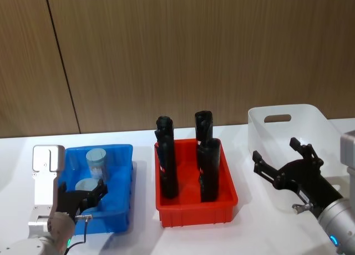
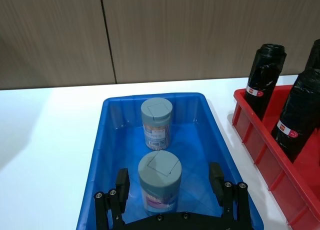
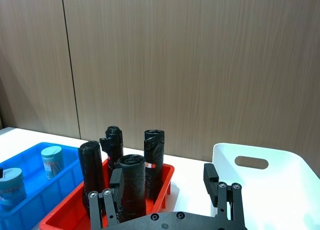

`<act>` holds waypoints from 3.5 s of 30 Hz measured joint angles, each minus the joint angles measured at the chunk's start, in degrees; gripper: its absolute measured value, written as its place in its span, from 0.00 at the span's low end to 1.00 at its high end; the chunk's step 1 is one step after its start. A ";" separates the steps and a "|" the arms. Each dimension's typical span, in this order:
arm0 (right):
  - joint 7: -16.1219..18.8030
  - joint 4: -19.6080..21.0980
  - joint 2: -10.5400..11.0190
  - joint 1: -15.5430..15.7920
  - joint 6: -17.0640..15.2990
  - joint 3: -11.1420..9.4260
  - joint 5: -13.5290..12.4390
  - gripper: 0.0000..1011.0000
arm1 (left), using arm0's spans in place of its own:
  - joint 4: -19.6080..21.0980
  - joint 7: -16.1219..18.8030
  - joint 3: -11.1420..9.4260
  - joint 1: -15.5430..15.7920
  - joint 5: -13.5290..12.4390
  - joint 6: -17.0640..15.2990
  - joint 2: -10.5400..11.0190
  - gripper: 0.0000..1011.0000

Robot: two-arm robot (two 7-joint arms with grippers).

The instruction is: Pick the cotton swabs from the blue box and place them into the white box.

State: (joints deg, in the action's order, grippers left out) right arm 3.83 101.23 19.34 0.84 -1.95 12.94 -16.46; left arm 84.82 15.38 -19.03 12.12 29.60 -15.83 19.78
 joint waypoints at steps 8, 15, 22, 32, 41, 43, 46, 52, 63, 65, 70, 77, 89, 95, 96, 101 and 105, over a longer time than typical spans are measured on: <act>0.00 0.00 0.00 0.00 0.00 0.00 0.00 0.99 | -2.19 -5.17 0.68 1.04 -1.85 -0.08 0.60 0.99; 0.00 0.00 0.00 0.00 0.00 0.00 0.00 0.99 | -4.03 -7.85 1.24 2.01 -3.29 -0.66 0.89 0.99; 0.00 0.00 0.00 0.00 0.00 0.00 0.00 0.99 | -5.82 -9.48 1.69 2.85 -4.23 -1.32 0.97 0.99; 0.00 0.00 0.00 0.00 0.00 0.00 0.00 0.99 | -9.47 -11.86 2.08 4.57 -5.28 -1.60 0.47 0.99; 0.00 0.00 0.00 0.00 0.00 0.00 0.00 0.99 | -12.37 -13.53 2.14 6.18 -6.24 -1.52 -0.20 0.99; 0.00 0.00 0.00 0.00 0.00 0.00 0.00 0.99 | -13.04 -13.98 2.14 6.55 -6.47 -1.46 -0.38 0.99; 0.00 0.00 0.00 0.00 0.00 0.00 0.00 0.99 | -13.74 -14.44 2.14 6.99 -6.73 -1.37 -0.58 0.99; 0.00 0.00 0.00 0.00 0.00 0.00 0.00 0.99 | -15.59 -15.73 2.14 8.07 -7.12 -0.94 -1.09 0.99; 0.00 0.00 0.00 0.00 0.00 0.00 0.00 0.99 | -18.93 -18.55 2.26 9.91 -7.01 0.07 -1.94 0.73; 0.00 0.00 0.00 0.00 0.00 0.00 0.00 0.99 | -19.44 -19.08 2.30 10.15 -6.82 0.26 -2.07 0.69; 0.00 0.00 0.00 0.00 0.00 0.00 0.00 0.99 | -20.43 -19.95 2.42 10.59 -6.14 0.58 -2.33 0.66; 0.00 0.00 0.00 0.00 0.00 0.00 0.00 0.99 | -21.30 -20.51 2.61 10.78 -4.88 1.05 -2.58 0.66; 0.00 0.00 0.00 0.00 0.00 0.00 0.00 0.99 | -18.24 -20.16 3.02 9.65 -4.64 1.78 -2.08 0.66; 0.00 0.00 0.00 0.00 0.00 0.00 0.00 0.99 | -14.53 -19.78 3.29 8.87 -6.03 2.09 -1.43 0.66; 0.00 0.00 0.00 0.00 0.00 0.00 0.00 0.99 | -12.63 -19.71 3.42 8.58 -6.81 2.10 -1.10 0.66; 0.00 0.00 0.00 0.00 0.00 0.00 0.00 0.99 | -9.28 -19.71 3.60 8.29 -8.44 2.05 -0.56 0.66; 0.00 0.00 0.00 0.00 0.00 0.00 0.00 0.99 | -5.77 -20.66 3.72 8.17 -10.16 1.91 -0.01 0.66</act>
State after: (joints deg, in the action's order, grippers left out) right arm 3.82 101.23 19.34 0.84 -1.95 12.94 -16.46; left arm 79.05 -5.28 -15.31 20.30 19.44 -13.92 19.77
